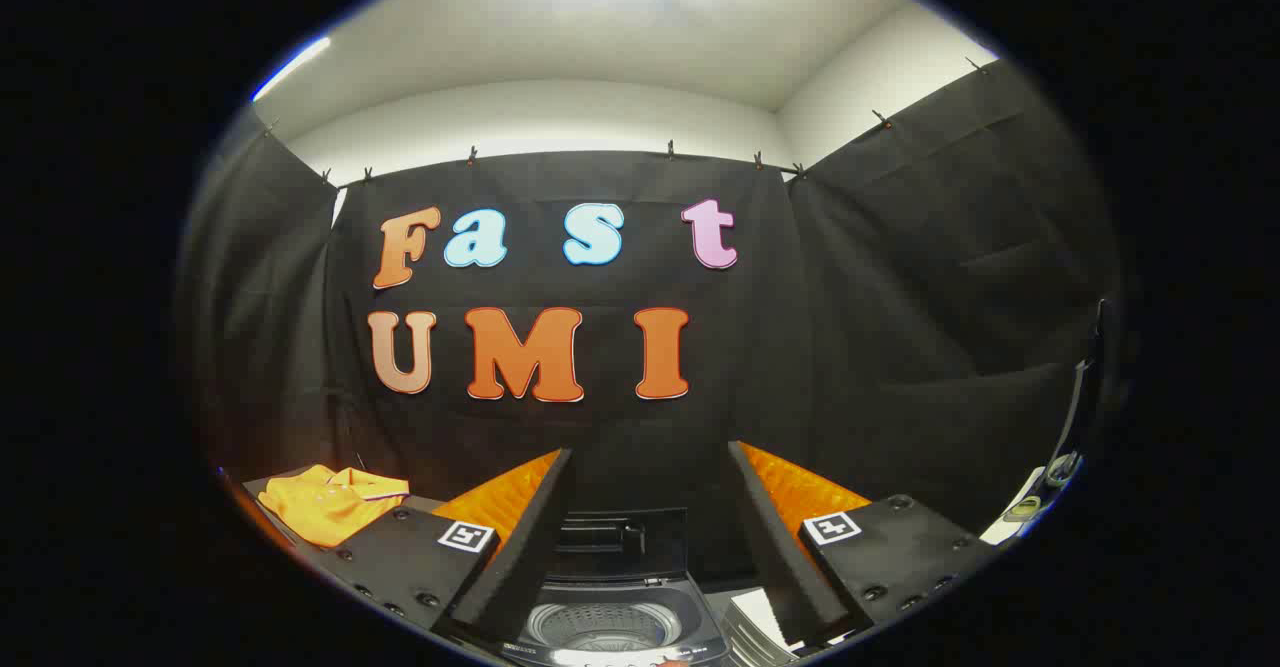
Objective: Put the clothes into the washing machine and then close the washing machine lid.
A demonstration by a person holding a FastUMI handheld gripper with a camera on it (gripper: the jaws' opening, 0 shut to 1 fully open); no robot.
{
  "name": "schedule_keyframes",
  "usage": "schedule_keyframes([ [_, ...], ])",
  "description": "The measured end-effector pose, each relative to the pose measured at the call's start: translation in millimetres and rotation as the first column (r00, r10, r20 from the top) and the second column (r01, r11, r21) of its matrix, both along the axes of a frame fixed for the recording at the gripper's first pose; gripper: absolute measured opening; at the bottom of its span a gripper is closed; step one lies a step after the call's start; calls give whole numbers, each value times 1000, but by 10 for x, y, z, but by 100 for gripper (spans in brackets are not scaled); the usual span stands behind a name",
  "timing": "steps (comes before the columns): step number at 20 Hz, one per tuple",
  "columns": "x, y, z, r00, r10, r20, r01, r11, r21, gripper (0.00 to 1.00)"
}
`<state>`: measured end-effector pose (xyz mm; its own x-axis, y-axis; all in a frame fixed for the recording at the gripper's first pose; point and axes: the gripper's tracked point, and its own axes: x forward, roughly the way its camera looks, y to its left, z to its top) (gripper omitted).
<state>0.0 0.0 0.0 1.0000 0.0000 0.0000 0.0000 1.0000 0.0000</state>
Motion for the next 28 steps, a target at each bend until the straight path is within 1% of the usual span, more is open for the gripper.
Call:
schedule_keyframes([
  [7, -12, 40, 94, 1000, 3, 11, -3, 1000, 11, 97],
  [14, -33, 50, 62, 1000, 10, -1, -10, 1000, 18, 97],
  [24, -111, -99, 151, 1000, -16, 12, 16, 1000, 2, 97],
  [28, -92, -95, 160, 1000, -12, 11, 12, 1000, 8, 97],
])
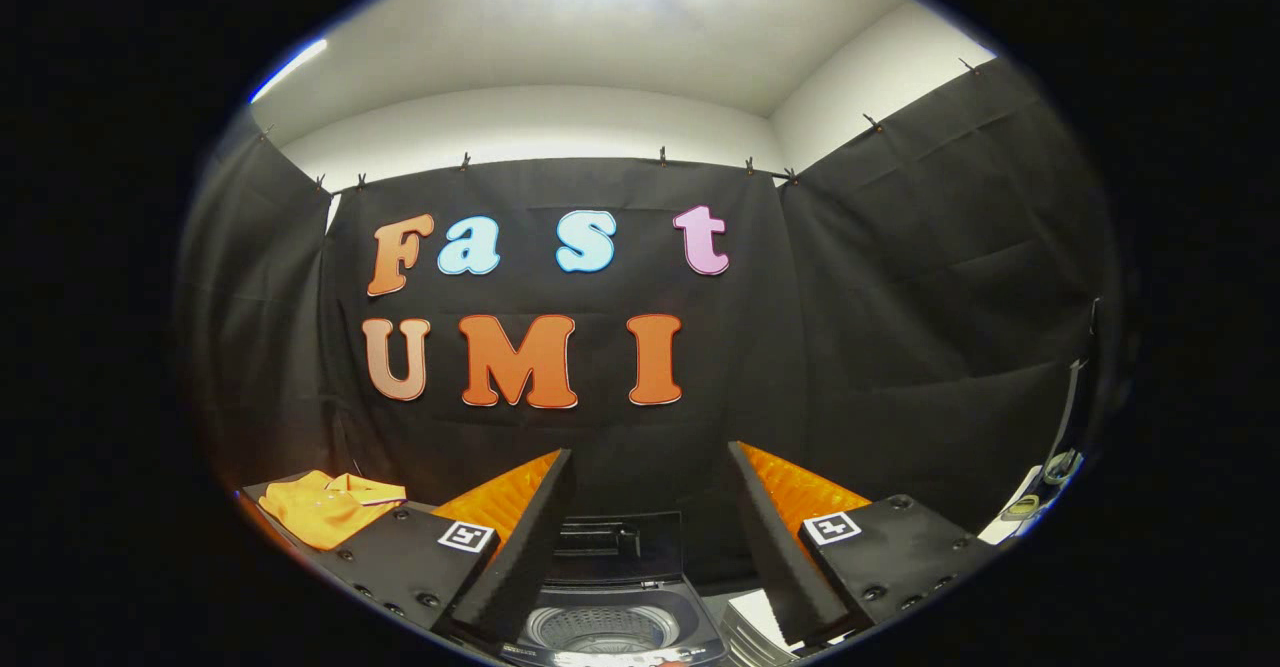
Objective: Put the clothes into the washing machine and then close the washing machine lid.
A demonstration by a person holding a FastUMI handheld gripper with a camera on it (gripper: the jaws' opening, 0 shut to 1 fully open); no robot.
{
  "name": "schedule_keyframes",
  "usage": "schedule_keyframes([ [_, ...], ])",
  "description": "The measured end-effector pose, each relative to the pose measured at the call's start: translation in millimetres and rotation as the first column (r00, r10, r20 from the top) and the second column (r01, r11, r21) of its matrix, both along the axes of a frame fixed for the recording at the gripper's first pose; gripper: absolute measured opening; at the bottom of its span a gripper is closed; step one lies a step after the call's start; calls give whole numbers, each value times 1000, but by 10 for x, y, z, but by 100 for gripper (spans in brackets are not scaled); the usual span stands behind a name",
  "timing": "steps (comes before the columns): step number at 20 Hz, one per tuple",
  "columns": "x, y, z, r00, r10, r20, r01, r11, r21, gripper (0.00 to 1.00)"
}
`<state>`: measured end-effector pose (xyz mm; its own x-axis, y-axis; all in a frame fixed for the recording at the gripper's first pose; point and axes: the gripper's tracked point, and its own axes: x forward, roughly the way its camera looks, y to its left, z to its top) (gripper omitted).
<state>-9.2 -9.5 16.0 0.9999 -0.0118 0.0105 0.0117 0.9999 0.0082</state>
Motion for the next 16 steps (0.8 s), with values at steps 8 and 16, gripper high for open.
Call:
schedule_keyframes([
  [8, -23, -16, 65, 1000, 2, 15, -2, 1000, 0, 97],
  [16, -23, -59, 104, 1000, -6, 23, 7, 1000, -12, 97],
])
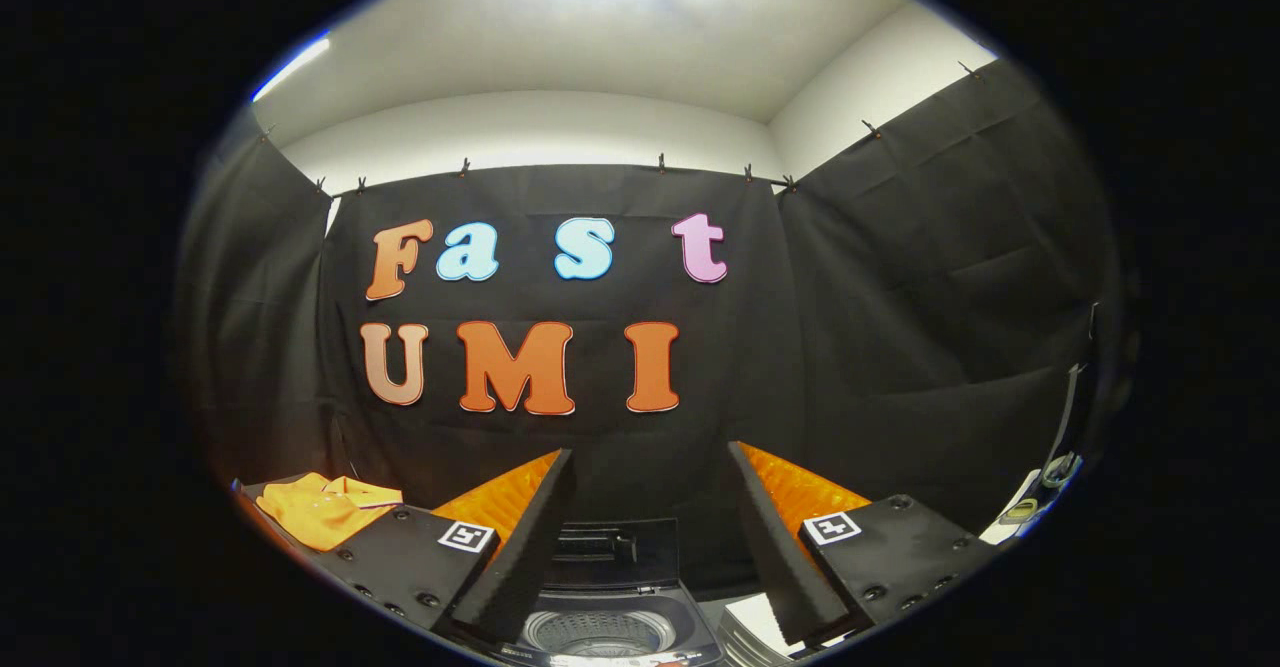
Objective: Put the clothes into the washing machine and then close the washing machine lid.
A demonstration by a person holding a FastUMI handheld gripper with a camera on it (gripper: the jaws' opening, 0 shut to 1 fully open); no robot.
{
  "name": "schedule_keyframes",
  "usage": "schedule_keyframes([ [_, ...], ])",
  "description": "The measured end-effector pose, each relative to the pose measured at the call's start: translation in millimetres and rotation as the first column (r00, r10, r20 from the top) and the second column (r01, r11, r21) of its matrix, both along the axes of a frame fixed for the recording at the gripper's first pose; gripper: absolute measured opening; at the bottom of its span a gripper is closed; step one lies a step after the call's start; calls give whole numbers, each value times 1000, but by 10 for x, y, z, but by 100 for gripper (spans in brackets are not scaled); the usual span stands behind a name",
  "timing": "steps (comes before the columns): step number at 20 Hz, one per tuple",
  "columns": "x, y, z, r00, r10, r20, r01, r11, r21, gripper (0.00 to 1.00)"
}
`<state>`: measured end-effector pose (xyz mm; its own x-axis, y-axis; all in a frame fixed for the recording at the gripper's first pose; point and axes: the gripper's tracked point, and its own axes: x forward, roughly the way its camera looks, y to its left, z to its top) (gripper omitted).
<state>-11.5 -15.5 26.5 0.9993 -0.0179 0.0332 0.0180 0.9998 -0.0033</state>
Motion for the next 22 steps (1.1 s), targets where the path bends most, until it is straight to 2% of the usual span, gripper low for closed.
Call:
schedule_keyframes([
  [22, -12, 39, -59, 1000, -10, -21, 10, 1000, 24, 97],
])
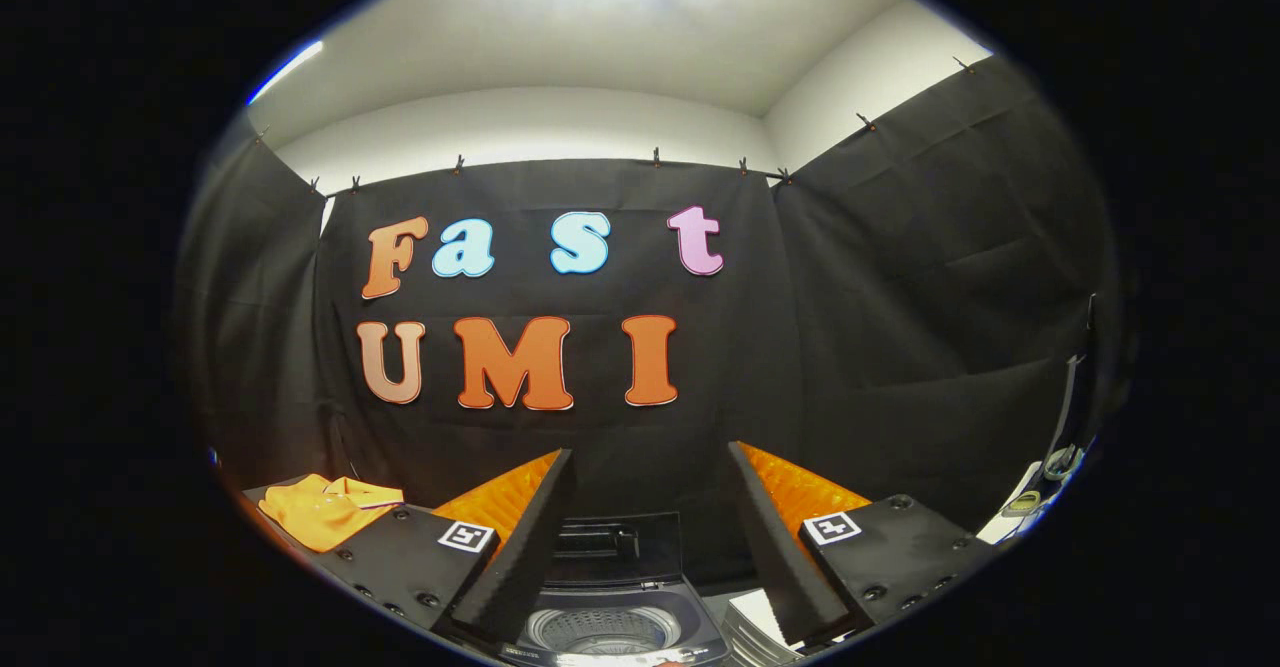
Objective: Put the clothes into the washing machine and then close the washing machine lid.
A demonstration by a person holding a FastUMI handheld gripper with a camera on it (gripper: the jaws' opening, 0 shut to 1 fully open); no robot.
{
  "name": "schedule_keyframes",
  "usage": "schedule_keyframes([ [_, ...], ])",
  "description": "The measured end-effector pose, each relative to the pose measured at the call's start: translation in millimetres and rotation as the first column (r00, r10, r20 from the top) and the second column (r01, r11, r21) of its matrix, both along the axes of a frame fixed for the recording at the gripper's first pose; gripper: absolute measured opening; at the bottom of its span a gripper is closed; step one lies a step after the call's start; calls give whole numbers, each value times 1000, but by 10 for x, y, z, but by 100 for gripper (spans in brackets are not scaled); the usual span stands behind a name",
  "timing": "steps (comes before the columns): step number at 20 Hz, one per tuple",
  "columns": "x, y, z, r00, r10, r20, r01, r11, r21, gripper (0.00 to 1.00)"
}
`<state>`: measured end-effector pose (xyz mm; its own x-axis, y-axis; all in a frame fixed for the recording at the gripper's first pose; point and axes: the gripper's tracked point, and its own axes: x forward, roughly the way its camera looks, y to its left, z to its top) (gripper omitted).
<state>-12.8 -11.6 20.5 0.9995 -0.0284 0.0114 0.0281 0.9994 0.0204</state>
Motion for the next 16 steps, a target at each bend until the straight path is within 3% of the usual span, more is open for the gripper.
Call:
schedule_keyframes([
  [16, 68, 293, -27, 1000, 16, -7, -16, 1000, 13, 97],
])
